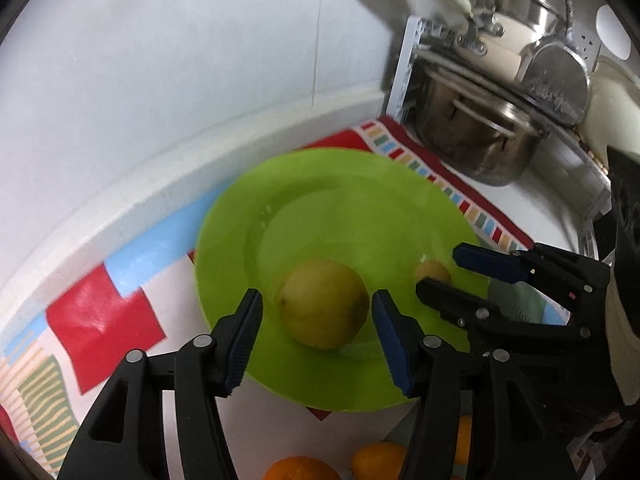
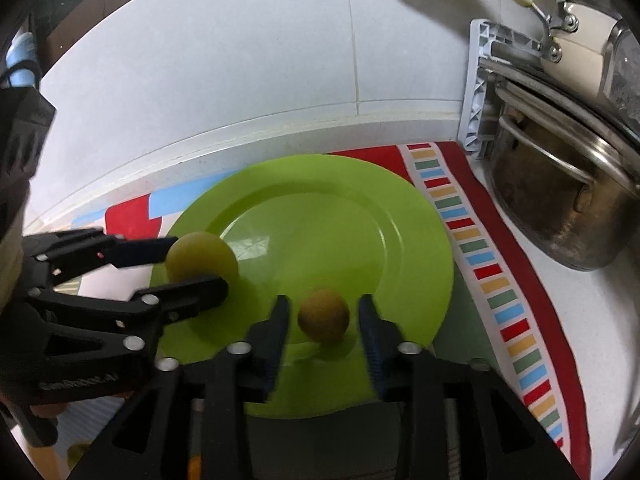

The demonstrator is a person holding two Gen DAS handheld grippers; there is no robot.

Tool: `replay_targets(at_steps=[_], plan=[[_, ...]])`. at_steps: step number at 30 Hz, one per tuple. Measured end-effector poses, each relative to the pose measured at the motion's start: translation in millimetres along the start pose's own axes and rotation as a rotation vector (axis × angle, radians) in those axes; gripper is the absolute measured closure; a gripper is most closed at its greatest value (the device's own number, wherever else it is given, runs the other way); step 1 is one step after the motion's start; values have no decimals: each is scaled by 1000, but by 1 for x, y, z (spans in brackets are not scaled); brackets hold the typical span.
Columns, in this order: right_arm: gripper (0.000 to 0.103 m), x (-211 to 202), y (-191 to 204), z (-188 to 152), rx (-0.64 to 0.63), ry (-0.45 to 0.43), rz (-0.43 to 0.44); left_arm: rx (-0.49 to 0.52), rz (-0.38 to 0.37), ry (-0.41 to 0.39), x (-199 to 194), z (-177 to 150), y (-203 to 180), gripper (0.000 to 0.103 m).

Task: Organize fruits
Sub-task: 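Lower the fruits onto the plate and open both tools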

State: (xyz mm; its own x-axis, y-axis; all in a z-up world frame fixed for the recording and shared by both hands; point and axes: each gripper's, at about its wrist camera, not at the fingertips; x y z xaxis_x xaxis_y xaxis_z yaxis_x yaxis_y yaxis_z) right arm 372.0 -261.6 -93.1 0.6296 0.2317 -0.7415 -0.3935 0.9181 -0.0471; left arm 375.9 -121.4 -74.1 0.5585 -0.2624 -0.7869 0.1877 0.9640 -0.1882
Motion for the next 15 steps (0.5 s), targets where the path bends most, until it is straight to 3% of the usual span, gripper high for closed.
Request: replay_targets(at_steps=[7, 9, 13, 15], plan=[[57, -27, 1, -3, 23, -32, -37, 22, 37, -80, -35, -4, 6, 37], [49, -40, 4, -3, 28, -48, -52, 16, 42, -98, -49, -7, 8, 35], [45, -72, 14, -5, 31, -105, -89, -15, 41, -135, -77, -14, 12, 27], [35, -85, 18, -5, 35, -126, -94, -27, 48, -161, -96, -19, 12, 23]])
Point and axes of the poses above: each gripper's, at about its wrist camera, not at the fingertips, and x roughly the way its jaws point, y to its left, z to its top, and after that the axes turned 9 degrees about -x, right-handed
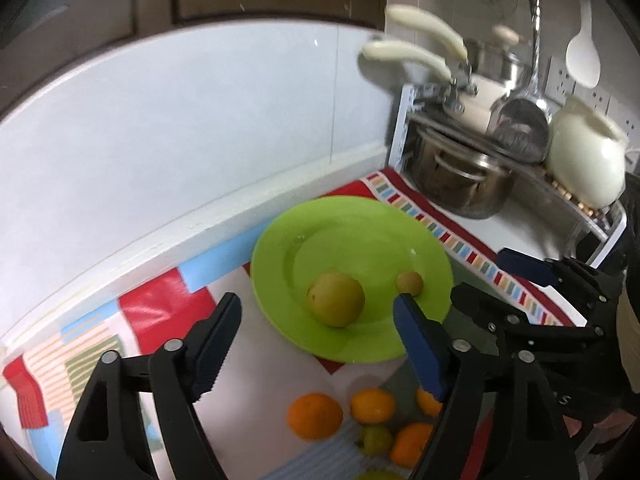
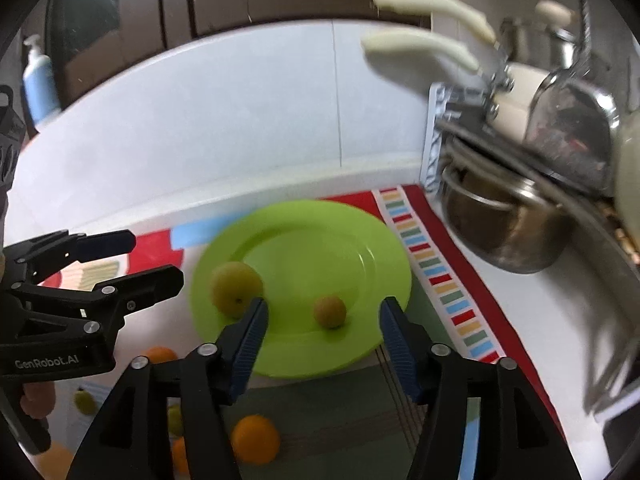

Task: Organize fruits
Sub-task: 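Lower the fruits onto the plate and open both tools, then withdraw both open tools from the plate back over the loose fruits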

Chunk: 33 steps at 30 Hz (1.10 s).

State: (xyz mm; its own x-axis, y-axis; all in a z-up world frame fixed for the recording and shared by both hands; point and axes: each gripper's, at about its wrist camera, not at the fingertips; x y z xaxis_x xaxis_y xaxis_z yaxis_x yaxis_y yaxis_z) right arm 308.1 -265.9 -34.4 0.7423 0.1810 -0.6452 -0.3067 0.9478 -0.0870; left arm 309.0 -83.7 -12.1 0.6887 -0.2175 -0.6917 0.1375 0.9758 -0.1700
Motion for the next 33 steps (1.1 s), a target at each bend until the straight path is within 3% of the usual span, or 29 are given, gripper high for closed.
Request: replay_targets(at_steps=[13, 17, 22, 33], plan=[[27, -92, 53, -15, 1, -102, -2, -15, 72, -151, -108, -41, 17, 7], [20, -116, 70, -21, 0, -144, -24, -44, 85, -180, -135, -56, 30, 4], [16, -143, 93, -29, 3, -202, -74, -65, 106, -205, -161, -73, 43, 2], [16, -154, 133, -56, 19, -181, -64, -40, 159, -213, -187, -119, 67, 2]])
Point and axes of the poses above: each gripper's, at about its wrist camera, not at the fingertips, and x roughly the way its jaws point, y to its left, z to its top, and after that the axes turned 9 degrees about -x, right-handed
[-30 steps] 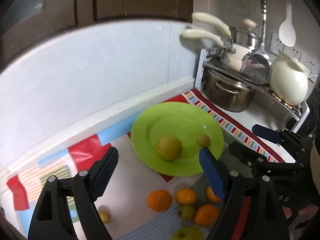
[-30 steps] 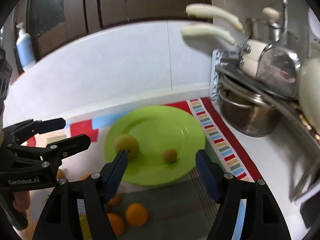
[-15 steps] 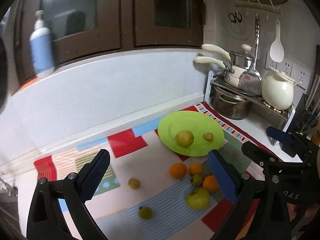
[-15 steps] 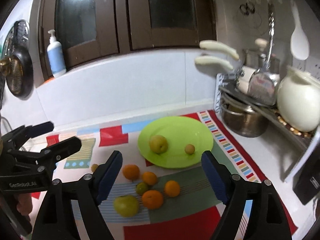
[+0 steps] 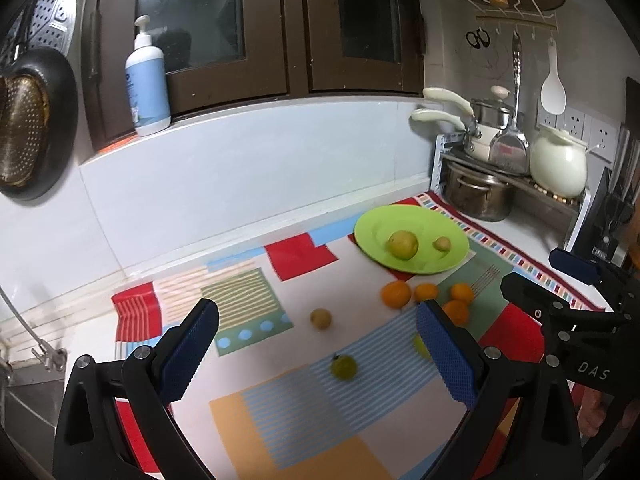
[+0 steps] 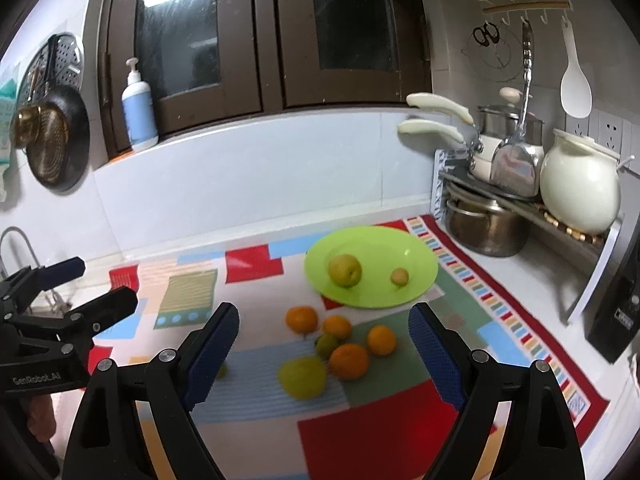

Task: Organize fruits
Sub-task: 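Withdraw both open tools from the plate back over the loose fruits, then grasp the small green tomato with the left tool while the right tool grasps the large green apple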

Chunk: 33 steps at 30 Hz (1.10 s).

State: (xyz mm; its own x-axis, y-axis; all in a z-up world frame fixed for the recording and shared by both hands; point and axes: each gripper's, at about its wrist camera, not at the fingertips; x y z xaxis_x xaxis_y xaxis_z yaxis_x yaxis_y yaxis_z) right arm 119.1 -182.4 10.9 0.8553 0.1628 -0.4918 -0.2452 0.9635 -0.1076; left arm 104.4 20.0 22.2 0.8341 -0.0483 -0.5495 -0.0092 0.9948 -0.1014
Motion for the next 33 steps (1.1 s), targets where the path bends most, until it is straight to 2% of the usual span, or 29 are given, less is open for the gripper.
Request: replay_targets(at_steps=[8, 15, 33], plan=[[16, 3, 18, -17, -18, 54, -6, -11, -29, 28, 4, -22, 15, 3], [16, 15, 25, -30, -36, 102, -19, 23, -51, 51, 19, -36, 15, 4], [18, 70, 20, -56, -29, 214, 44, 38, -104, 243, 93, -68, 6, 25]])
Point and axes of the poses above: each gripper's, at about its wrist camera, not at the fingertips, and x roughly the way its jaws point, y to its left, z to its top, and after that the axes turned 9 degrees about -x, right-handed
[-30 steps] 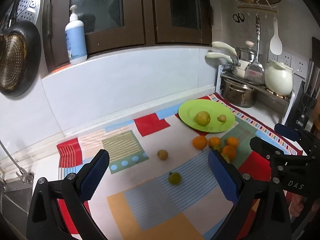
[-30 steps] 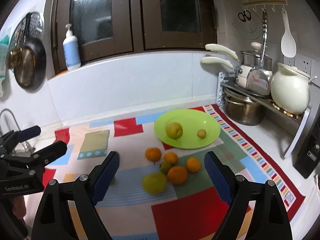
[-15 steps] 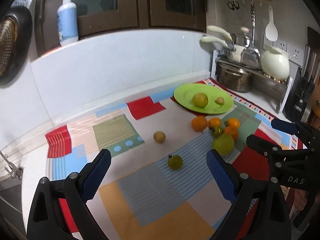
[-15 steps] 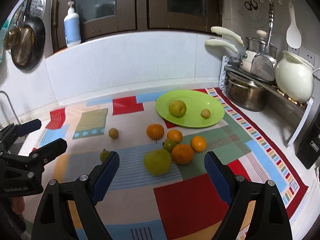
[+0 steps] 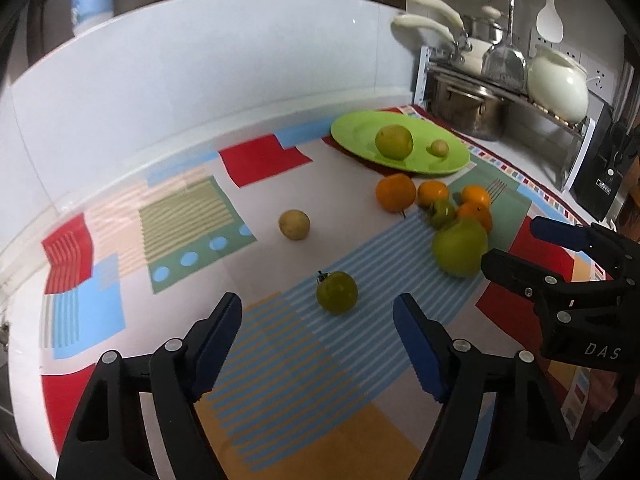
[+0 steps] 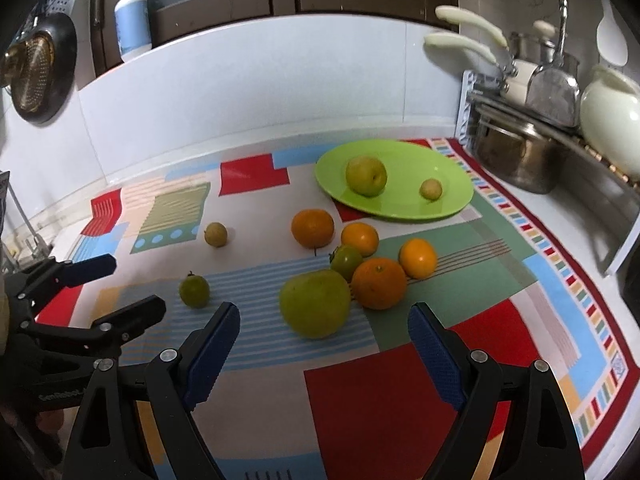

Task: Organize fruits
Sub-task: 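Grasp the small green tomato with the left tool while the right tool grasps the large green apple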

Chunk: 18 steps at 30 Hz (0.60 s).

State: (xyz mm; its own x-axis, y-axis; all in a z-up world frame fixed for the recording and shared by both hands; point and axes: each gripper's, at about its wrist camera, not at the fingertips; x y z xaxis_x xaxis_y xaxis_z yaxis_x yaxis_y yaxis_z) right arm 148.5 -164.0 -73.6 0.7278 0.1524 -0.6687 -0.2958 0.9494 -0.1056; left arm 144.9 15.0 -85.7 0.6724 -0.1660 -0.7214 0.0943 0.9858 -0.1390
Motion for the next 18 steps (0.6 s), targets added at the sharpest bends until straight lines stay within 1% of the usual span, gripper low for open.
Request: replay_targets(at_steps=[7, 8, 12, 13, 16, 18], plan=[[26, 22, -6, -3, 24, 44, 47, -34, -40, 45, 24, 2, -1, 37], [28, 25, -6, -3, 24, 46, 51, -40, -45, 56, 29, 3, -1, 40], [34, 33, -8, -2, 27, 59, 76, -55, -59, 72, 36, 5, -3, 48], [34, 35, -8, -2, 29, 61, 82, -58, -61, 76, 38, 6, -3, 51], [37, 41, -9, -1, 34, 69, 96, -59, -66, 92, 44, 6, -4, 55], [41, 44, -9, 0, 37, 76, 106, -62, -73, 104, 47, 6, -3, 59]])
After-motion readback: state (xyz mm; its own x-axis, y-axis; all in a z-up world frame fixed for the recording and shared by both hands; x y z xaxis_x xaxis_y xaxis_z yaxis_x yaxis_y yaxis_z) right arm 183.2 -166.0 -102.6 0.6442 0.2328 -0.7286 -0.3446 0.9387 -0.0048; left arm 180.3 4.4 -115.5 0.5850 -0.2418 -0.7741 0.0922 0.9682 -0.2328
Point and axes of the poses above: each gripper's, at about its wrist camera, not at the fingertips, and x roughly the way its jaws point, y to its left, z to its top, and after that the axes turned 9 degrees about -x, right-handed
